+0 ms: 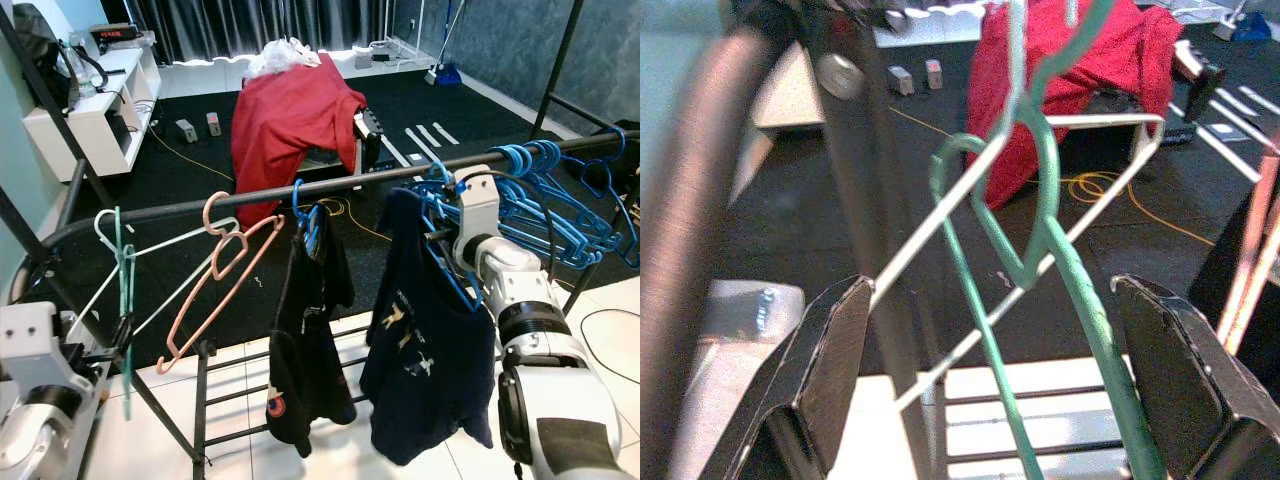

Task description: Hang hanger

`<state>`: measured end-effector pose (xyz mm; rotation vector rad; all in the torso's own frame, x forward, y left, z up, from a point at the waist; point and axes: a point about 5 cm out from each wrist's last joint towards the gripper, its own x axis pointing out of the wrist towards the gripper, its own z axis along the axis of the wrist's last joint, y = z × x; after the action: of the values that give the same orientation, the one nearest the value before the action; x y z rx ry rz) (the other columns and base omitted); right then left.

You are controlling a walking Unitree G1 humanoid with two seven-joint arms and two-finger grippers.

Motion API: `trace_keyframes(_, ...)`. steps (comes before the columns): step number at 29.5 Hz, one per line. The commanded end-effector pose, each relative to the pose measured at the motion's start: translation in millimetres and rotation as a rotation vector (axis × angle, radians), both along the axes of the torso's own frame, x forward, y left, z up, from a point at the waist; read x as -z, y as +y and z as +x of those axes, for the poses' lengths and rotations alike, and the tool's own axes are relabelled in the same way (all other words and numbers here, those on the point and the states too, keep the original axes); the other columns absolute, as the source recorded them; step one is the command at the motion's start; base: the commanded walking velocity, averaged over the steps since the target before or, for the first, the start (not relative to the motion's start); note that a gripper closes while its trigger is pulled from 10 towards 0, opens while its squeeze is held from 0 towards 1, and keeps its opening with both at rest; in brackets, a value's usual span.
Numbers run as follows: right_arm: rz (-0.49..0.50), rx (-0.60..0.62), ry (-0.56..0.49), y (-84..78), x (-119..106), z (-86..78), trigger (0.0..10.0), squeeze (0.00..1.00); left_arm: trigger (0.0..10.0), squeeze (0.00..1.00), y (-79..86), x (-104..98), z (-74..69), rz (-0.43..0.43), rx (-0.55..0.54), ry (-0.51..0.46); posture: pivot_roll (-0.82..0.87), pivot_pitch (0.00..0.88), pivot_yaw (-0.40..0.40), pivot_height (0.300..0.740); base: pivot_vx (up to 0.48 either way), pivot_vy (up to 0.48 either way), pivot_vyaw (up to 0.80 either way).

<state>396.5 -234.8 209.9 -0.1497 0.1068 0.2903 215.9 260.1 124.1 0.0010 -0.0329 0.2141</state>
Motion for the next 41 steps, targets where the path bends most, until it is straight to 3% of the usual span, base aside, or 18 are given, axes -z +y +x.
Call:
trace_keyframes(1,0.017,-0.066,-0.156,10.6,-38,5.1,0.0,0.0,10.0,0.0,9.5,-2,-5.7,0.021,-0.034,0.015,0.2,0.0,0.048,0.74,0.0,0.0,0.0)
trace_keyframes(8,-0.013,-0.002,-0.131,4.5,-38,7.9,0.0,0.0,10.0,0.0,11.2,0,-10.8,0.03,-0.034,0.04,0.22,0.0,0.054,0.74,0.0,0.0,0.0)
trace_keyframes(18,-0.095,0.143,0.099,-3.5,-4,9.1,0.5,0.0,10.0,0.0,13.2,-8,-26.5,0.052,-0.035,0.08,0.27,0.024,0.061,0.74,0.0,0.0,0.0)
trace_keyframes(19,-0.089,0.155,0.142,-4.2,3,7.9,1.9,0.0,10.0,0.0,13.6,-10,-27.3,0.058,-0.034,0.081,0.27,0.025,0.063,0.74,0.0,0.0,0.0)
trace_keyframes(21,-0.089,0.155,0.142,-4.2,3,7.9,1.9,0.0,10.0,0.0,13.6,-10,-27.3,0.058,-0.034,0.081,0.27,0.025,0.063,0.74,0.0,0.0,0.0)
trace_keyframes(22,-0.075,0.151,0.191,-3.3,11,6.0,3.1,0.0,10.0,0.0,13.6,-12,-26.6,0.063,-0.031,0.079,0.27,0.022,0.065,0.74,0.0,0.0,0.0)
trace_keyframes(23,-0.075,0.151,0.191,-3.3,11,6.0,3.1,0.0,10.0,0.0,13.6,-12,-26.6,0.063,-0.031,0.079,0.27,0.022,0.065,0.74,0.0,0.0,0.0)
trace_keyframes(24,-0.068,0.143,0.232,-2.4,19,4.0,4.7,0.0,10.0,0.0,13.0,-14,-25.0,0.067,-0.027,0.075,0.26,0.019,0.066,0.74,0.0,0.0,0.0)
trace_keyframes(25,-0.068,0.143,0.232,-2.4,19,4.0,4.7,0.0,10.0,0.0,13.0,-14,-25.0,0.067,-0.027,0.075,0.26,0.019,0.066,0.74,0.0,0.0,0.0)
trace_keyframes(26,-0.062,0.118,0.266,0.2,27,1.9,10.0,0.0,10.0,0.0,10.6,-16,-21.0,0.07,-0.016,0.065,0.25,0.007,0.063,0.74,0.0,0.0,0.0)
trace_keyframes(27,-0.063,0.097,0.28,2.2,31,0.6,10.0,0.23,10.0,0.0,8.8,-18,-18.2,0.073,-0.007,0.054,0.25,0.007,0.063,0.74,0.0,0.0,0.0)
trace_keyframes(28,-0.063,0.097,0.28,2.2,31,0.6,10.0,0.23,10.0,0.0,8.8,-18,-18.2,0.073,-0.007,0.054,0.25,0.007,0.063,0.74,0.0,0.0,0.0)
trace_keyframes(29,-0.053,0.071,0.285,4.6,34,-0.2,10.0,1.0,10.0,0.0,8.0,-22,-15.2,0.082,-0.002,0.041,0.23,0.0,0.057,0.74,0.0,0.0,0.0)
trace_keyframes(31,-0.032,0.048,0.285,6.3,36,-1.0,10.0,1.0,10.0,0.0,9.6,-26,-12.5,0.086,-0.007,0.024,0.23,0.0,0.049,0.74,0.0,0.0,0.0)
trace_keyframes(34,0.035,-0.011,0.276,3.0,40,-5.5,10.0,1.0,10.0,0.0,28.8,-47,-11.0,0.113,-0.045,-0.035,0.21,0.0,0.031,0.74,0.0,0.0,0.0)
trace_keyframes(36,0.076,-0.073,0.26,-4.6,45,-12.7,10.0,1.0,10.0,0.0,40.5,-63,-13.6,0.116,0.007,-0.059,0.19,0.0,0.015,0.74,0.0,0.0,0.0)
trace_keyframes(40,0.091,-0.109,0.249,-8.8,48,-17.6,10.0,1.0,10.0,0.0,43.5,-68,-16.1,0.108,0.064,-0.059,0.18,0.0,0.01,0.74,0.0,0.0,0.0)
trace_keyframes(41,0.117,-0.149,0.228,-12.2,50,-23.5,10.0,1.0,10.0,0.0,45.4,-71,-20.2,0.105,0.151,-0.038,0.17,0.0,0.005,0.74,0.0,0.0,0.0)
